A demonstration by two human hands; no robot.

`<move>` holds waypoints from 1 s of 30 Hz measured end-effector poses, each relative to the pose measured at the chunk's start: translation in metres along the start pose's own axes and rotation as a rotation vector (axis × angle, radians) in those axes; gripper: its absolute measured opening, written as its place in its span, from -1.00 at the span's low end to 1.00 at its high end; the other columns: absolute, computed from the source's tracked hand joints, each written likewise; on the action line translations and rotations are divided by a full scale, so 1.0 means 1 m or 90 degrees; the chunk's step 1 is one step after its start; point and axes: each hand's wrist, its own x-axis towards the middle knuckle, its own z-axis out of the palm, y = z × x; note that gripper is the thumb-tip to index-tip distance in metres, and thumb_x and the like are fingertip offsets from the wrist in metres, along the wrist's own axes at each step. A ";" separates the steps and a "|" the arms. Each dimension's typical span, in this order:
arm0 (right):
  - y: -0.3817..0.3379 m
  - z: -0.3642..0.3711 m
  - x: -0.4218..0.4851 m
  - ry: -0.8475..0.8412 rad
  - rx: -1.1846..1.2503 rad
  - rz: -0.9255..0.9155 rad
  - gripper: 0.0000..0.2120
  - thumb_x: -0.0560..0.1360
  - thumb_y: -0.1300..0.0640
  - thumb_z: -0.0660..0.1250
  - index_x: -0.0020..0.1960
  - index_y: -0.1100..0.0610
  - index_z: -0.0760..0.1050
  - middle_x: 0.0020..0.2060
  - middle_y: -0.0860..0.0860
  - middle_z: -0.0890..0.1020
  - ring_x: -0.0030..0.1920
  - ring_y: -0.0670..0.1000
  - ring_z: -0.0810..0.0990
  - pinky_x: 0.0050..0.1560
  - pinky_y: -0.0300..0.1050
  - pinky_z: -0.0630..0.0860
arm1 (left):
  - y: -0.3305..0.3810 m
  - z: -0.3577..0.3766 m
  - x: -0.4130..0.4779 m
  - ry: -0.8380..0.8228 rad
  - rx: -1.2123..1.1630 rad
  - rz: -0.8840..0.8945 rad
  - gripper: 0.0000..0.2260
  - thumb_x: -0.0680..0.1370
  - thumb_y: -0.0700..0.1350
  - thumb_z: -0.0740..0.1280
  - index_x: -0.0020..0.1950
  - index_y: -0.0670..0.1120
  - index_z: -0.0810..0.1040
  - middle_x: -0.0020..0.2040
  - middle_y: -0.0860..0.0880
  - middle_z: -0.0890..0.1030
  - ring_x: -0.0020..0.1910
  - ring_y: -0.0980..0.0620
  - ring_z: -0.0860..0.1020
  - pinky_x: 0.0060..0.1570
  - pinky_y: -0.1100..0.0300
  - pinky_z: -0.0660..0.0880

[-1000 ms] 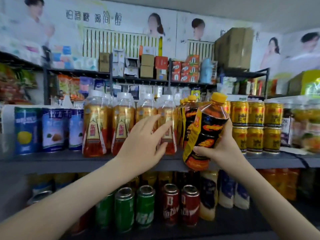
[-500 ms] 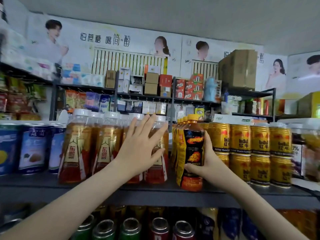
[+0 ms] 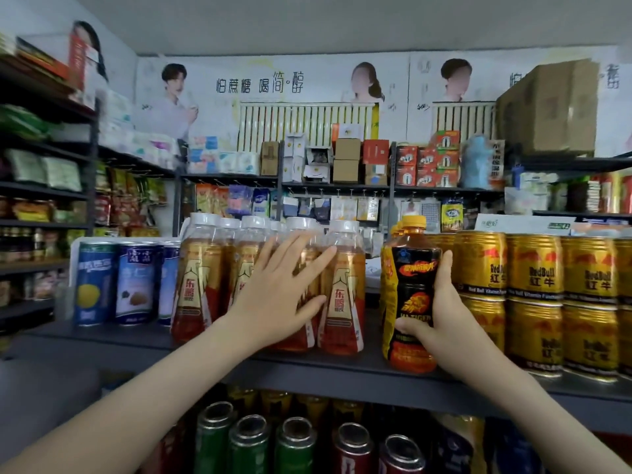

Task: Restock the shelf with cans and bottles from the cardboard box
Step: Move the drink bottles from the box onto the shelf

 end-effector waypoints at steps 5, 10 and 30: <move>-0.002 0.009 0.009 -0.003 0.000 0.025 0.12 0.49 0.18 0.39 0.42 -0.03 -0.59 0.55 -0.01 -0.01 0.51 0.03 0.09 0.44 0.00 0.16 | -0.031 -0.003 -0.017 -0.013 -0.019 -0.045 -0.42 0.57 0.21 0.04 0.57 0.09 0.05 0.55 -0.14 0.09 0.54 -0.06 -0.03 0.47 -0.08 -0.14; -0.017 0.022 0.007 0.145 -0.160 -0.041 0.10 0.45 0.09 0.44 0.46 -0.04 -0.48 0.56 0.07 -0.10 0.54 0.07 -0.09 0.47 -0.03 -0.02 | -0.066 -0.002 -0.025 -0.003 -0.037 -0.058 -0.42 0.57 0.21 0.04 0.57 0.11 0.04 0.56 -0.13 0.06 0.55 -0.06 -0.05 0.46 -0.09 -0.14; -0.082 0.117 0.021 0.092 -0.340 -0.060 0.04 0.17 -0.55 0.16 0.35 -0.43 -0.51 0.32 -0.14 -0.65 0.33 0.05 -0.67 0.40 0.23 -0.17 | -0.073 0.022 -0.041 0.073 -0.020 -0.216 -0.13 0.35 0.55 -0.01 0.54 0.09 0.16 0.54 -0.23 0.10 0.46 -0.45 0.02 0.21 -0.52 0.10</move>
